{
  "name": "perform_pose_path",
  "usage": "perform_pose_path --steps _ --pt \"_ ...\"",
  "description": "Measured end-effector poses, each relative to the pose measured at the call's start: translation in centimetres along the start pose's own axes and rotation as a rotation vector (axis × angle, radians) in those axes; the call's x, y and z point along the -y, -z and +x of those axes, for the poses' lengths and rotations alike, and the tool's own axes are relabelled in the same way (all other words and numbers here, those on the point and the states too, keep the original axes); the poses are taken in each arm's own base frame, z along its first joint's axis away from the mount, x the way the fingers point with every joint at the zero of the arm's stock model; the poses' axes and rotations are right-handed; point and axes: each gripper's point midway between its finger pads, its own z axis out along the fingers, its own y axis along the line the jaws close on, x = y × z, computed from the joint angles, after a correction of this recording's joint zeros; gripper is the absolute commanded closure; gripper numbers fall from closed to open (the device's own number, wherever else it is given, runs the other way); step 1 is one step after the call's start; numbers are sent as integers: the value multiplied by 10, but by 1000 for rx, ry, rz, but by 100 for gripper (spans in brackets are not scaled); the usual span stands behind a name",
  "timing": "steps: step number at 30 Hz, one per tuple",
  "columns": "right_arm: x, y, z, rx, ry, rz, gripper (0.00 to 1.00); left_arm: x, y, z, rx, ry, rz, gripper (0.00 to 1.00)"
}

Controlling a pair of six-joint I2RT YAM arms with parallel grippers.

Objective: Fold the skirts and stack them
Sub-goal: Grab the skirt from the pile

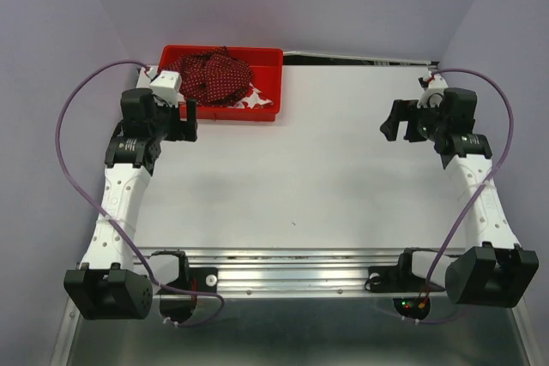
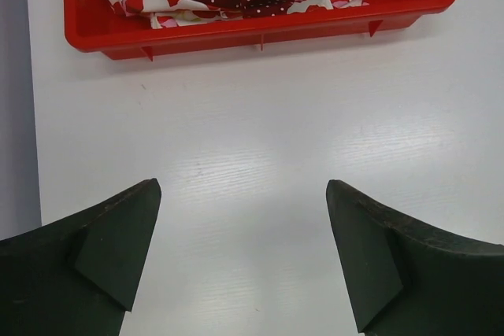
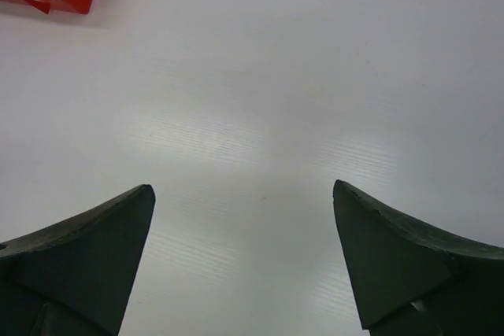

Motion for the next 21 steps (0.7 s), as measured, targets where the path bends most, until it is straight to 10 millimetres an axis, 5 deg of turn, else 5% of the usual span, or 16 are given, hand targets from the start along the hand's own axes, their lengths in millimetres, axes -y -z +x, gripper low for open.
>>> perform_pose_path --steps 5,11,18,21 --pt "1 -3 3 -12 -5 -2 0 -7 -14 -11 -16 -15 -17 2" --pt "4 -12 9 -43 -17 -2 0 -18 -59 -75 35 0 -24 1" --pt "10 -23 16 -86 -34 2 0 -30 -143 -151 127 45 -16 2" --pt "11 -27 18 -97 -37 5 0 -32 -185 -155 125 62 0 2"
